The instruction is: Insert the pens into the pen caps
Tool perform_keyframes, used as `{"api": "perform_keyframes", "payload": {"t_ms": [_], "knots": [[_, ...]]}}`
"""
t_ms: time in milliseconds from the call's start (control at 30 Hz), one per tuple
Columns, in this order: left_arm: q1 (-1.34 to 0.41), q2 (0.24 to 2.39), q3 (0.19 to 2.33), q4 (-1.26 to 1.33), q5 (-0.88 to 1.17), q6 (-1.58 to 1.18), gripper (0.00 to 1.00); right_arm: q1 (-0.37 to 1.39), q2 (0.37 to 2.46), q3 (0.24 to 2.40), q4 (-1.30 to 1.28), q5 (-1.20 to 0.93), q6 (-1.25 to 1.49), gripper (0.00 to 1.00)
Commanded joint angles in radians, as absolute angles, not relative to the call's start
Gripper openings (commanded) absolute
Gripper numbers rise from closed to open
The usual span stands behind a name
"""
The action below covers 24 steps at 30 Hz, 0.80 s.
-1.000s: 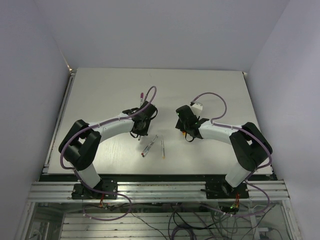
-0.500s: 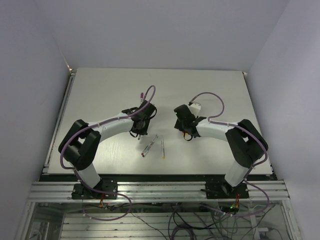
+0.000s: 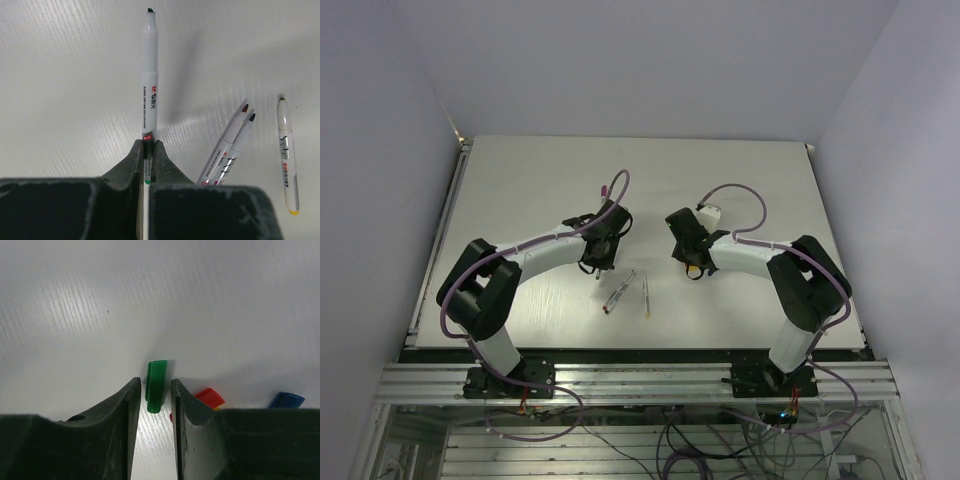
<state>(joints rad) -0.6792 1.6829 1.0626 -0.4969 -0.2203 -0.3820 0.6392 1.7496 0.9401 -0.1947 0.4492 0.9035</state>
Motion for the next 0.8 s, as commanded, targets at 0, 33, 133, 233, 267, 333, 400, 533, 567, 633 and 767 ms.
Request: {"api": "perform_keyframes", "payload": {"t_ms": [0, 33, 133, 233, 267, 333, 400, 533, 567, 633, 767], "knots": [[-0.671, 1.668, 1.054, -0.471, -0.200, -0.379, 0.07, 0.644, 1.775, 0.953, -0.267, 0.466, 0.925, 0.30], [-0.672, 1.666, 1.054, -0.473, -0.199, -0.379, 0.07, 0.643, 1.777, 0.953, -0.278, 0.465, 0.926, 0.30], [-0.672, 1.663, 1.049, -0.472, -0.197, -0.380, 0.07, 0.643, 1.773, 0.945, -0.300, 0.463, 0.929, 0.30], [-0.671, 1.669, 1.048, -0.470, -0.188, -0.379, 0.07, 0.644, 1.773, 0.927, -0.302, 0.464, 0.931, 0.28], [-0.672, 1.673, 1.049, -0.468, -0.186, -0.380, 0.07, 0.645, 1.779, 0.924, -0.303, 0.465, 0.931, 0.28], [-0.671, 1.681, 1.052, -0.467, -0.181, -0.380, 0.07, 0.645, 1.797, 0.927, -0.307, 0.467, 0.929, 0.28], [-0.672, 1.684, 1.054, -0.466, -0.180, -0.381, 0.07, 0.643, 1.813, 0.936, -0.310, 0.468, 0.923, 0.28], [-0.671, 1.684, 1.053, -0.467, -0.185, -0.380, 0.07, 0.644, 1.837, 0.947, -0.312, 0.468, 0.916, 0.28], [-0.670, 1.683, 1.053, -0.468, -0.186, -0.380, 0.07, 0.644, 1.840, 0.949, -0.311, 0.467, 0.915, 0.28], [-0.670, 1.681, 1.051, -0.467, -0.187, -0.380, 0.07, 0.645, 1.850, 0.951, -0.311, 0.465, 0.913, 0.28], [-0.670, 1.679, 1.046, -0.464, -0.186, -0.383, 0.07, 0.644, 1.862, 0.953, -0.318, 0.462, 0.910, 0.24]]}}
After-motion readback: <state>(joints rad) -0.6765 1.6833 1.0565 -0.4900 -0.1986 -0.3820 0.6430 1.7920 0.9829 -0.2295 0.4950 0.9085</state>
